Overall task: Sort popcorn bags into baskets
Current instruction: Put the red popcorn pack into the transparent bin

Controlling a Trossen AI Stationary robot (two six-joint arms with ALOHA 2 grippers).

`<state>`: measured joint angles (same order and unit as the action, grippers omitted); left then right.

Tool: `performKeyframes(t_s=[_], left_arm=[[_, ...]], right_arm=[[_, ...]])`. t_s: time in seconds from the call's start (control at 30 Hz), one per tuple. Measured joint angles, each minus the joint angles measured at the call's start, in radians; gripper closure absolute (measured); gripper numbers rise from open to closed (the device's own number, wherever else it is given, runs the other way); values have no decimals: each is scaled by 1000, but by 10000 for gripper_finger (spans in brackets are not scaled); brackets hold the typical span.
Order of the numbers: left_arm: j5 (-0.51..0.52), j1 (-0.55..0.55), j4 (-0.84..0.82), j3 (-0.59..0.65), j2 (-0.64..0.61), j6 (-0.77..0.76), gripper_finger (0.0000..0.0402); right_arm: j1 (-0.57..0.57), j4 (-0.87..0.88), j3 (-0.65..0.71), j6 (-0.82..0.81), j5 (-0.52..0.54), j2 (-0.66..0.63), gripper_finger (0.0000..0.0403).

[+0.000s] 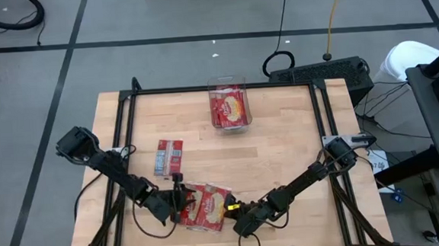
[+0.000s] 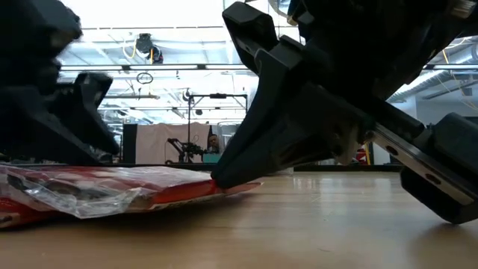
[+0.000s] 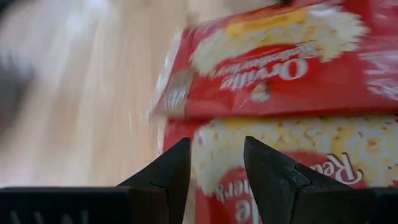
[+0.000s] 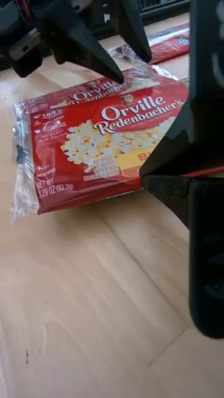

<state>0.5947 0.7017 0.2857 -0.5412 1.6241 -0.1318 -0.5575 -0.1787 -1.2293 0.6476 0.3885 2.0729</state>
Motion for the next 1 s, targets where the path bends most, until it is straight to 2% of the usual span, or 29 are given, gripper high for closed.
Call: performKeyframes(t_s=[0.13,0.27,0.37,0.67,0.8,1.0], left_arm=[[5,1,3,-27,0,326,250],[-50,-1,-20,-61,-1,649,250],[-57,-5,-60,-82,0,815,250],[-171,-72,-57,-92,0,1030,250],[-237,-94,-85,-92,2,1048,250],[-247,-97,-77,-91,12,1046,250]], right_arm=[[2,4,0,-1,-33,0,403],[2,6,0,-13,-52,0,403],[2,5,0,-15,-52,0,403],[20,5,0,-14,-54,0,403],[26,5,0,-14,-54,0,403],[5,2,0,-95,-24,-16,403]])
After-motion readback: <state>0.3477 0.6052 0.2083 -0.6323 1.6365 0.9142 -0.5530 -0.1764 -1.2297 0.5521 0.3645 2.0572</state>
